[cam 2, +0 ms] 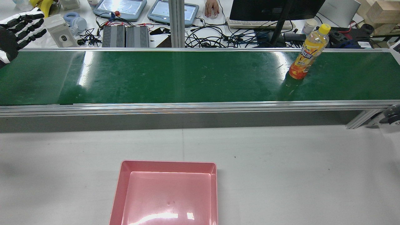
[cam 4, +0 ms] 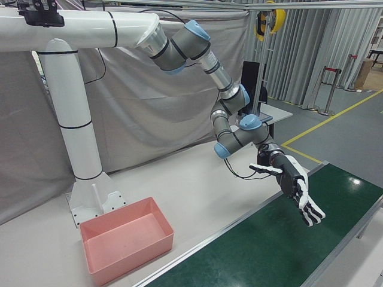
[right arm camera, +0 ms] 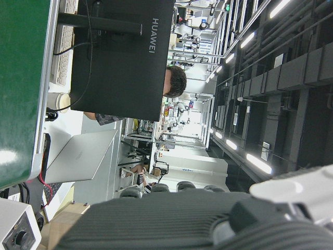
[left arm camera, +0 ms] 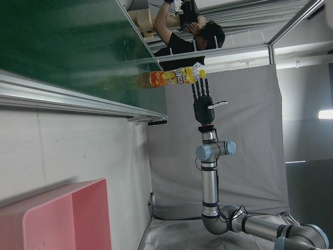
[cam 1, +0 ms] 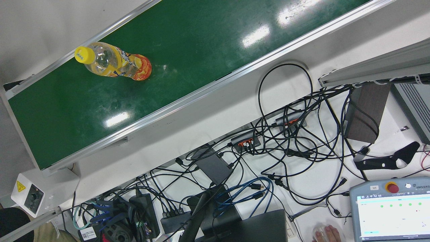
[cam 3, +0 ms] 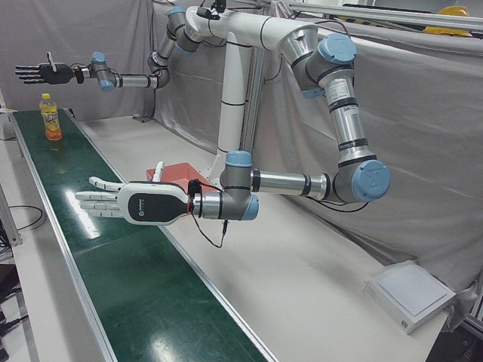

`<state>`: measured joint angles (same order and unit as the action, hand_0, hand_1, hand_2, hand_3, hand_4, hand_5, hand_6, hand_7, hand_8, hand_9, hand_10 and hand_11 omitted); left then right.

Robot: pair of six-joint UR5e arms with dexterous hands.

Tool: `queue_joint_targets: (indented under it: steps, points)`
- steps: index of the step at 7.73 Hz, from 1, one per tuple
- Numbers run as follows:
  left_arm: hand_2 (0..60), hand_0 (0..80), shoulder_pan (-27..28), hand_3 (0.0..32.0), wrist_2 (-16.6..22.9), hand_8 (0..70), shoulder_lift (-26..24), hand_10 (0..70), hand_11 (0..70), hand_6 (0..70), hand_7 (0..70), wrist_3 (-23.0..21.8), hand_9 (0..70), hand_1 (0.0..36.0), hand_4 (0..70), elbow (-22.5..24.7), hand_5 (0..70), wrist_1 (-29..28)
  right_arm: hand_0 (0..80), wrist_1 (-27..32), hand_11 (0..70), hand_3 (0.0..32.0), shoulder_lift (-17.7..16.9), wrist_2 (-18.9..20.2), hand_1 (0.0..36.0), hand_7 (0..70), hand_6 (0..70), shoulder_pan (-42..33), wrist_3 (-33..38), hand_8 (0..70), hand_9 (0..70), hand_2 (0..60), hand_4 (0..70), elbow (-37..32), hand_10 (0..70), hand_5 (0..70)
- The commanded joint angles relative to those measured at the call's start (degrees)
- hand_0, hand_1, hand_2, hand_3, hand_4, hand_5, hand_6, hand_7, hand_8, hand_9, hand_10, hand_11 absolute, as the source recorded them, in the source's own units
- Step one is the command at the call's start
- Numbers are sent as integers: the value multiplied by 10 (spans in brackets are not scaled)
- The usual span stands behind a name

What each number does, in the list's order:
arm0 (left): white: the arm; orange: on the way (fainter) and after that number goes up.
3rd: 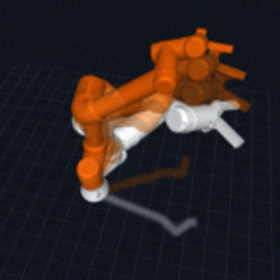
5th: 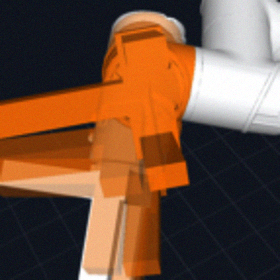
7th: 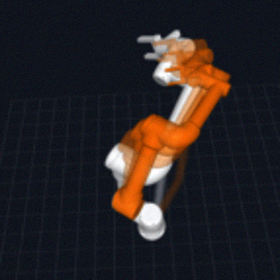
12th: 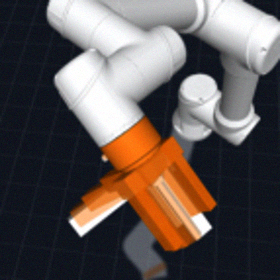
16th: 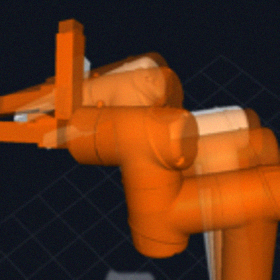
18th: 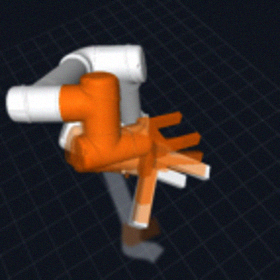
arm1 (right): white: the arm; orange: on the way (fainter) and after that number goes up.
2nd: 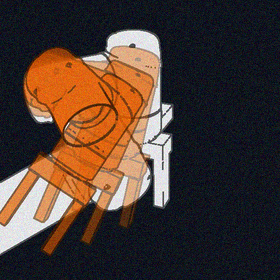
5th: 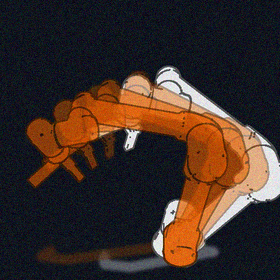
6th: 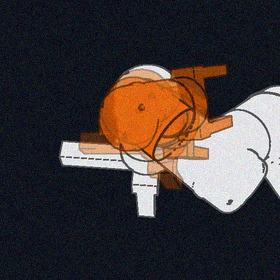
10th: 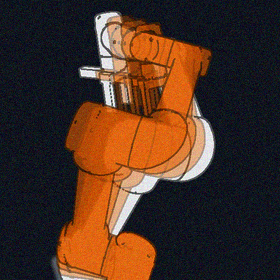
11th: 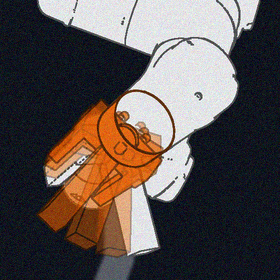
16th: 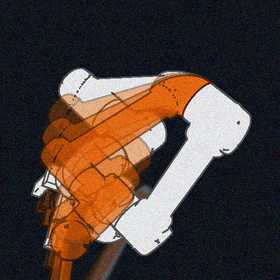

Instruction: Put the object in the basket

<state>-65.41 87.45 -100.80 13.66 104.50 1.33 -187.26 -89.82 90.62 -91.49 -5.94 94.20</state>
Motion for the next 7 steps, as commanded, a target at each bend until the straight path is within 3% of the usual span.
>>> queue_joint_targets:
  steps: [1,7]
  points:
    - [0,553,2,0,0,26,0,35,63,11,5,2,30,26,145,1,191,3,0,0,0,0,0,0,0,0,0,0,1,0,0,0,0,1,0,0]
    - [0,539,2,0,-1,20,1,46,77,12,8,2,20,19,136,-2,188,3,0,0,0,0,0,0,0,0,0,0,0,0,0,0,0,0,0,0]
